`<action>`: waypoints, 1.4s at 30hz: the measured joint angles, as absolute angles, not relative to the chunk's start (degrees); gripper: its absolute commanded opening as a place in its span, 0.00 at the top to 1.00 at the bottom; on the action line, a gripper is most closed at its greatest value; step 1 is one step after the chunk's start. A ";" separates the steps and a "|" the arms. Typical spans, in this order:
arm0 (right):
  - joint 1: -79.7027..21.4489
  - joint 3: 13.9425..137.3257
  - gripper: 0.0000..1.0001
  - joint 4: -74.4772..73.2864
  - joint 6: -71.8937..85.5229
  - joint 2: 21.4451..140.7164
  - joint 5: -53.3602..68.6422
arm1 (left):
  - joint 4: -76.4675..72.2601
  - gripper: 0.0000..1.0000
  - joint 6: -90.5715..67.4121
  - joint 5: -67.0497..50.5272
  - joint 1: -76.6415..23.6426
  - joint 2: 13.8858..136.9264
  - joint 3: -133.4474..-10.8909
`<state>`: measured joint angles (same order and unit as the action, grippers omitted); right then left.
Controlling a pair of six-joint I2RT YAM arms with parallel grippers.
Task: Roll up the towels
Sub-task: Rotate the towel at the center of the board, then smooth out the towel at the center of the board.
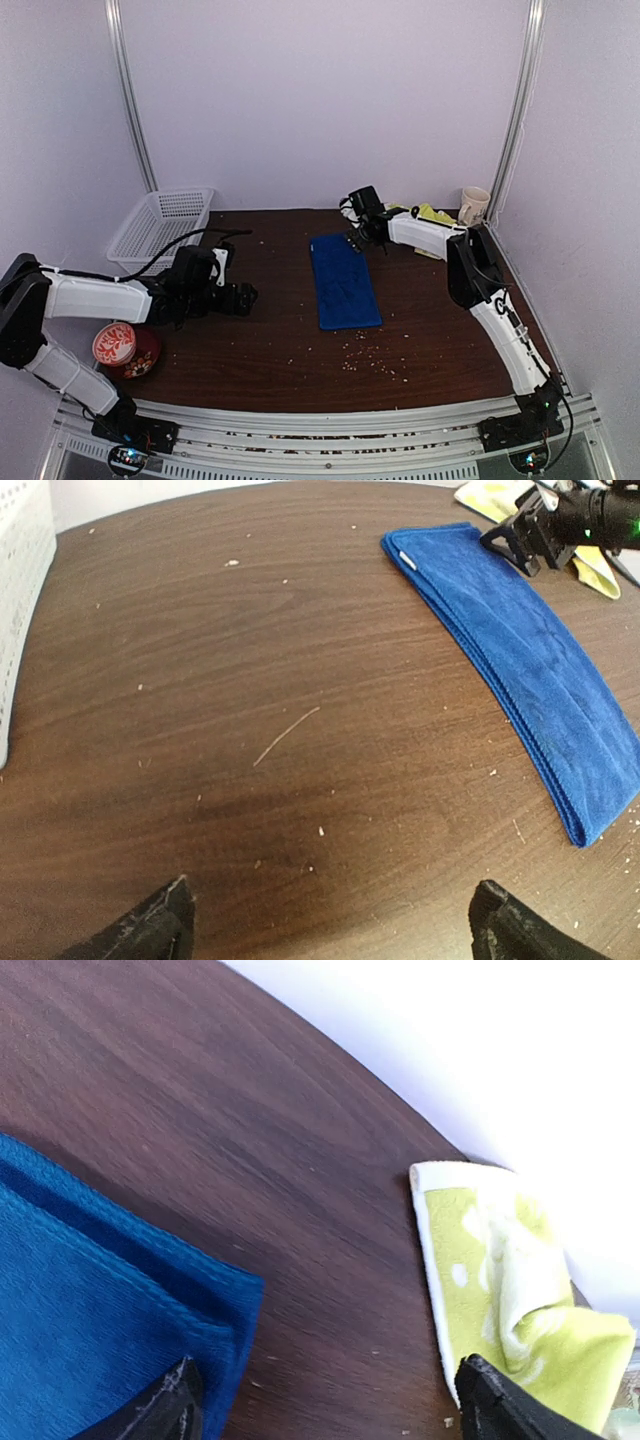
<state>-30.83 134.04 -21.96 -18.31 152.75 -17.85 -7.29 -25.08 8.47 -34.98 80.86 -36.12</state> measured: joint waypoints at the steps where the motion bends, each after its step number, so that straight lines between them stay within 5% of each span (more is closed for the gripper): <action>1: -30.30 134.06 0.10 -22.68 -19.14 152.27 -16.97 | -7.25 0.02 -23.90 8.34 -35.00 81.43 -36.73; 7: -31.24 125.86 0.11 -26.09 -21.26 137.38 -12.27 | -6.39 0.05 -21.15 7.11 -35.75 84.44 -43.51; 14: -32.18 104.75 0.34 -18.00 -17.52 111.66 -2.48 | -9.76 0.33 -24.53 0.82 -39.53 92.60 -53.82; 19: -31.42 103.63 0.61 -15.46 -11.09 117.97 8.19 | -18.96 0.52 -30.81 -8.82 -41.21 104.01 -61.98; 22: -30.70 104.97 0.68 -16.88 -6.90 125.89 14.70 | -23.99 0.59 -34.24 -13.04 -41.82 110.96 -66.78; 31: -25.82 108.14 0.69 -20.08 1.78 136.90 27.11 | -34.41 0.68 -45.15 -19.94 -42.54 125.56 -71.92; 42: -25.15 110.63 0.67 -18.61 3.66 137.75 30.00 | -30.87 0.67 -47.66 -15.97 -44.49 126.50 -72.58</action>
<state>-25.15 110.63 -18.61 3.66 137.75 30.00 -30.87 -47.66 -15.97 -44.49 126.50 -72.58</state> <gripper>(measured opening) 0.328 0.330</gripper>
